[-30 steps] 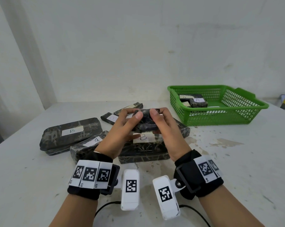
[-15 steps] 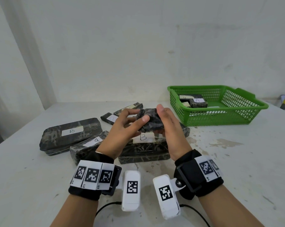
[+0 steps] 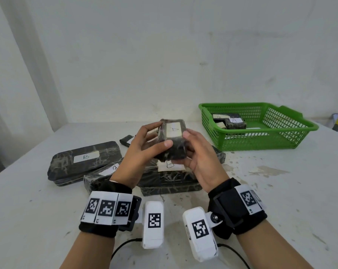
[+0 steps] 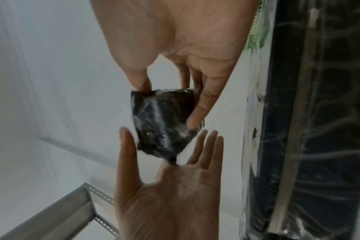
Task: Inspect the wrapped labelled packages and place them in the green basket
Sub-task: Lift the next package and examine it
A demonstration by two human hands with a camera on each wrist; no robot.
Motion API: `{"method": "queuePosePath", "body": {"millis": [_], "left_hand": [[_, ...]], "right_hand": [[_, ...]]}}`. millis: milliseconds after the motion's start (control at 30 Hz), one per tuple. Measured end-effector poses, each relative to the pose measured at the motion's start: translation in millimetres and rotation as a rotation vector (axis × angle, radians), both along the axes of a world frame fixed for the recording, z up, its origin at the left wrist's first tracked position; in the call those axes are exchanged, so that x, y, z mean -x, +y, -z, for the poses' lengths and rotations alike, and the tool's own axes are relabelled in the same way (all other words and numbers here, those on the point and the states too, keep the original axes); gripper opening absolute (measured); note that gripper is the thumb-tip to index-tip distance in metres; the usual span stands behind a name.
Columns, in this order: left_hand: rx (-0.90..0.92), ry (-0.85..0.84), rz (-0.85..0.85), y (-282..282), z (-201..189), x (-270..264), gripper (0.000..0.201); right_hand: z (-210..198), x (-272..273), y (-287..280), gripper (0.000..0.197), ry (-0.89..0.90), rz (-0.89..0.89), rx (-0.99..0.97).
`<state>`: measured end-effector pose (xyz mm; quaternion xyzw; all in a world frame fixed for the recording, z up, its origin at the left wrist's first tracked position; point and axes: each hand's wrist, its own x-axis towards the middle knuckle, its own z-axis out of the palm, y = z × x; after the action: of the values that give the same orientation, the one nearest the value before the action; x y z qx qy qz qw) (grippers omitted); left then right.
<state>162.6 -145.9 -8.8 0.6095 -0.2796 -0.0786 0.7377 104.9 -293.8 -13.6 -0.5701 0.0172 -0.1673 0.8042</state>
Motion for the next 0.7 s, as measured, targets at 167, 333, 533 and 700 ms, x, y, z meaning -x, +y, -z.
{"method": "queuePosePath", "body": {"millis": [167, 333, 533, 700], "left_hand": [[-0.003, 0.005, 0.005, -0.2, 0.6, -0.6, 0.055], [0.001, -0.005, -0.061, -0.4, 7.8, -6.9, 0.063], [0.029, -0.005, -0.018, -0.2, 6.4, -5.5, 0.059], [-0.055, 0.044, 0.069, -0.9, 0.6, -0.3, 0.069]], "right_hand": [[2.0, 1.0, -4.2, 0.048, -0.041, 0.023, 0.059], [2.4, 0.7, -4.1, 0.045, -0.069, 0.051, 0.133], [1.1, 3.3, -6.7, 0.026, -0.167, 0.109, 0.176], [3.3, 1.1, -6.6, 0.046, -0.251, 0.056, 0.122]]}}
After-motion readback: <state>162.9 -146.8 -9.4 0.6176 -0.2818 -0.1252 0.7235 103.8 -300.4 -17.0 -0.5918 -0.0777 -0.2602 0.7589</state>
